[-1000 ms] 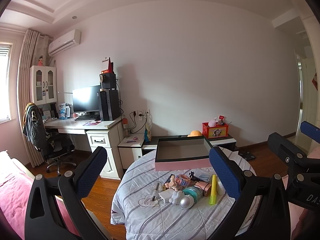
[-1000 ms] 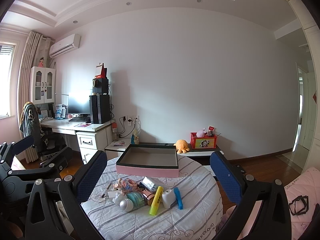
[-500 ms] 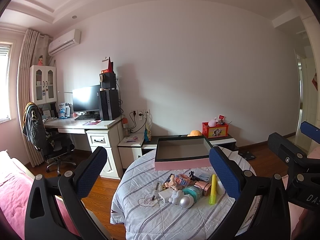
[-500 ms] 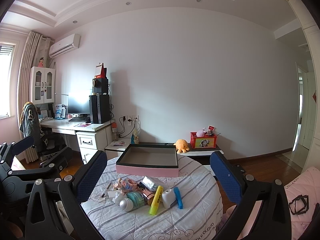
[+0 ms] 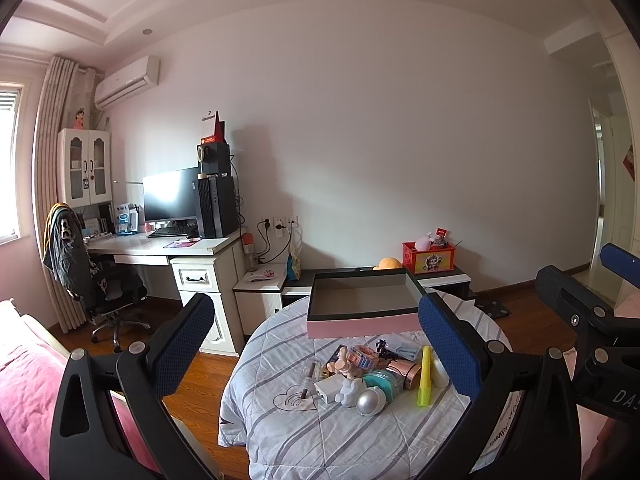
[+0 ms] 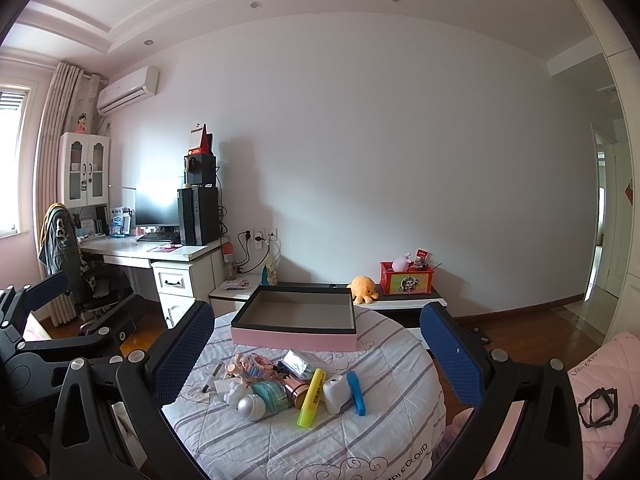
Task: Organize rigid objects
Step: 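Reach the left tool to the white toy with silver ball while the right tool reaches the blue marker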
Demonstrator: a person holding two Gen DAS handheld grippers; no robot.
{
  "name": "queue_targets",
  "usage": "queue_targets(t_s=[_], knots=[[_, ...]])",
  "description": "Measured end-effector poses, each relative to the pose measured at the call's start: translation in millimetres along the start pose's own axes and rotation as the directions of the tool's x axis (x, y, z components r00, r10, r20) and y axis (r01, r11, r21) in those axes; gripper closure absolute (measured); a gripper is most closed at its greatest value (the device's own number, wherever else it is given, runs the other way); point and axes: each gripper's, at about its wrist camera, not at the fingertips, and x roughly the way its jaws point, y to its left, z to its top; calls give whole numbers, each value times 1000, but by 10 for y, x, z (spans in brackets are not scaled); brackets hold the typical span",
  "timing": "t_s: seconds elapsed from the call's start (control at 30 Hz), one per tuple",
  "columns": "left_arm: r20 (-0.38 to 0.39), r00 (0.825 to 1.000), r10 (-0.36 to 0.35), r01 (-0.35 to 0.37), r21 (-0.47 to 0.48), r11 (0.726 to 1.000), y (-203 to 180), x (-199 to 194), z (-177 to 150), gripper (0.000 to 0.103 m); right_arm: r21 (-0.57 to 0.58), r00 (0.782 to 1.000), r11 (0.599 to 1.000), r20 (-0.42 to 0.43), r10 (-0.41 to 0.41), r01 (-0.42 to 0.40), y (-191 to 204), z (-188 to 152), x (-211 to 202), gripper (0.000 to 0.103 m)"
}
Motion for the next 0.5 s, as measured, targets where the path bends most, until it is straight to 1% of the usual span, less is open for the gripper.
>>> queue_targets(t_s=[0.1, 0.2, 0.27, 0.4, 0.43, 0.5], knots=[[-11, 1000, -13, 13, 2, 1000, -29, 91, -76, 0, 1, 1000, 1000, -11, 2, -2, -14, -37, 42, 0], [-52, 998, -44, 43, -6, 999, -34, 241, -191, 0, 1, 999, 1000, -41, -6, 6, -55, -135, 161, 0], [-94, 994, -52, 51, -8, 999, -87, 411, -263, 0, 6, 997, 1000, -80, -8, 8, -86, -239, 297, 0], [-199, 978, -63, 62, -13, 998, -84, 764, -539, 0, 13, 986, 1000, -165, -13, 15, -142, -471, 599, 0], [-241, 968, -65, 61, -21, 998, -72, 901, -647, 0, 14, 982, 1000, -188, -15, 18, -168, -539, 687, 0], [-286, 955, -73, 68, -28, 997, -60, 1064, -778, 0, 20, 972, 999, -236, -23, 28, -230, -679, 854, 0]])
